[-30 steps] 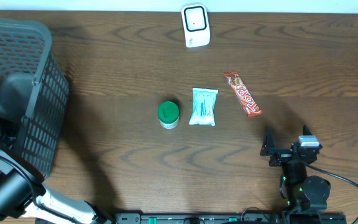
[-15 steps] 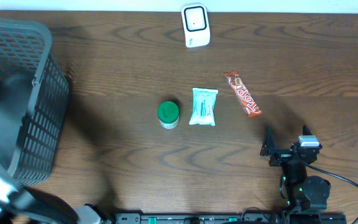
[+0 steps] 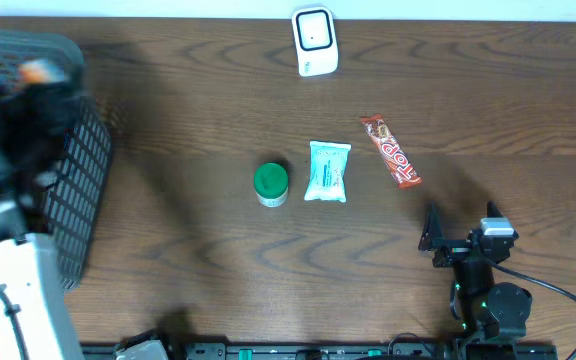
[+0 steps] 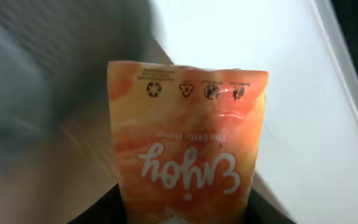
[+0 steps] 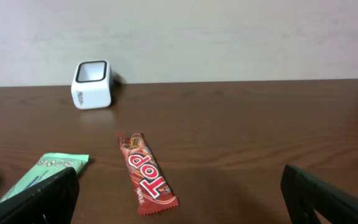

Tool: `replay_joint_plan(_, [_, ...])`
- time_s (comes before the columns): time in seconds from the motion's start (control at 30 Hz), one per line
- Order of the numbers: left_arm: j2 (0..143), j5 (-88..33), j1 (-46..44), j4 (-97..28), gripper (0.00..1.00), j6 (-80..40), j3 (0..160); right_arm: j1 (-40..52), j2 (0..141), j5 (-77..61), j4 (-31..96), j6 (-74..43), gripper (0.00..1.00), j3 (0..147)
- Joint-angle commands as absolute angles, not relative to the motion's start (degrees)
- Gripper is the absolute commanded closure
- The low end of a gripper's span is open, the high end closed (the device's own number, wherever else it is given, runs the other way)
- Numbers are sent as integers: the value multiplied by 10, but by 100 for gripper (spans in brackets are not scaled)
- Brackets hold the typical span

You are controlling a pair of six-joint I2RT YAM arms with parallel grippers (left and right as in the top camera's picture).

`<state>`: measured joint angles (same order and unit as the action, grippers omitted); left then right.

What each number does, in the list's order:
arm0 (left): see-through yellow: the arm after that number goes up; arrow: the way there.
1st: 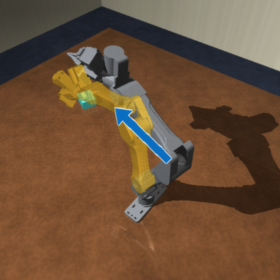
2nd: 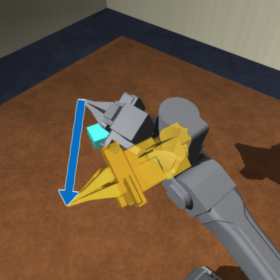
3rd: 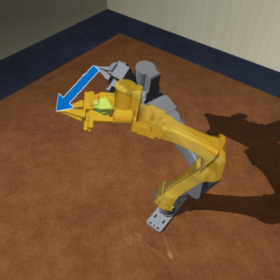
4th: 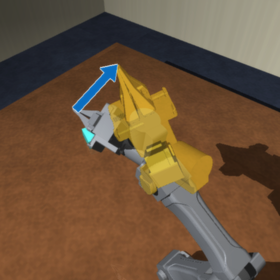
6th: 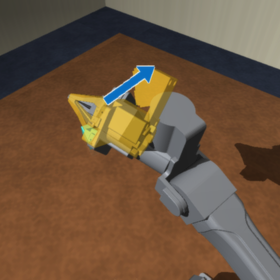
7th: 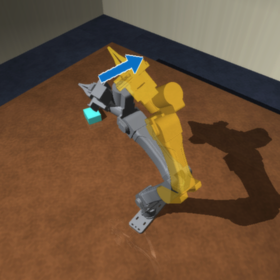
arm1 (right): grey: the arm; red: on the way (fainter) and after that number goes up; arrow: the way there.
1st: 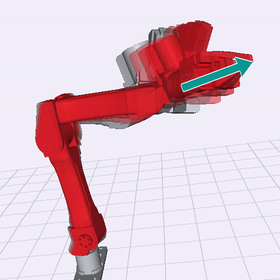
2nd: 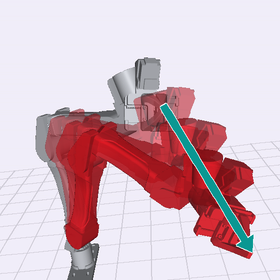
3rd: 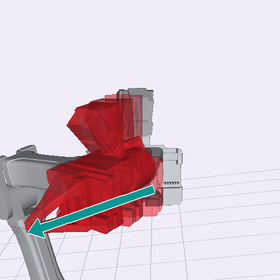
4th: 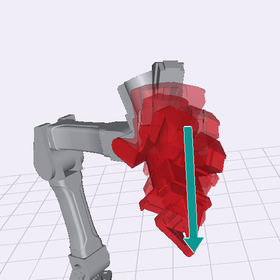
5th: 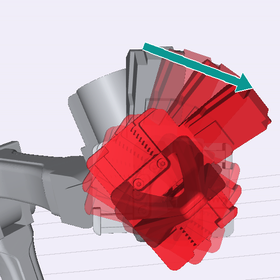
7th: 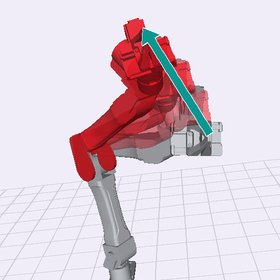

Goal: Scan the item barcode
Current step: 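Grasp the orange snack pack with the left gripper and lift it, then carry the orange pack with the left gripper to left of the bottle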

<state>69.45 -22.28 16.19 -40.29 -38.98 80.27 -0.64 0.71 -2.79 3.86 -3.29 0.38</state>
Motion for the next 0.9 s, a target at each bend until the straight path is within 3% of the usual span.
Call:
replay_joint_plan(0.0, [706,-122,56,-406,56,-427,804,-3,5,-27,41,-38,1,3])
replay_joint_plan(0.1, [735,-17,-40,-418,56,-480,804,-3,5,-27,41,-38,1,3])
replay_joint_plan(0.27, [801,75,-121,-443,56,-588,804,-3,5,-27,41,-38,1,3])
replay_joint_plan(0.87, [1068,58,-138,-510,62,-912,791,-3,5,-27,41,-38,1,3])
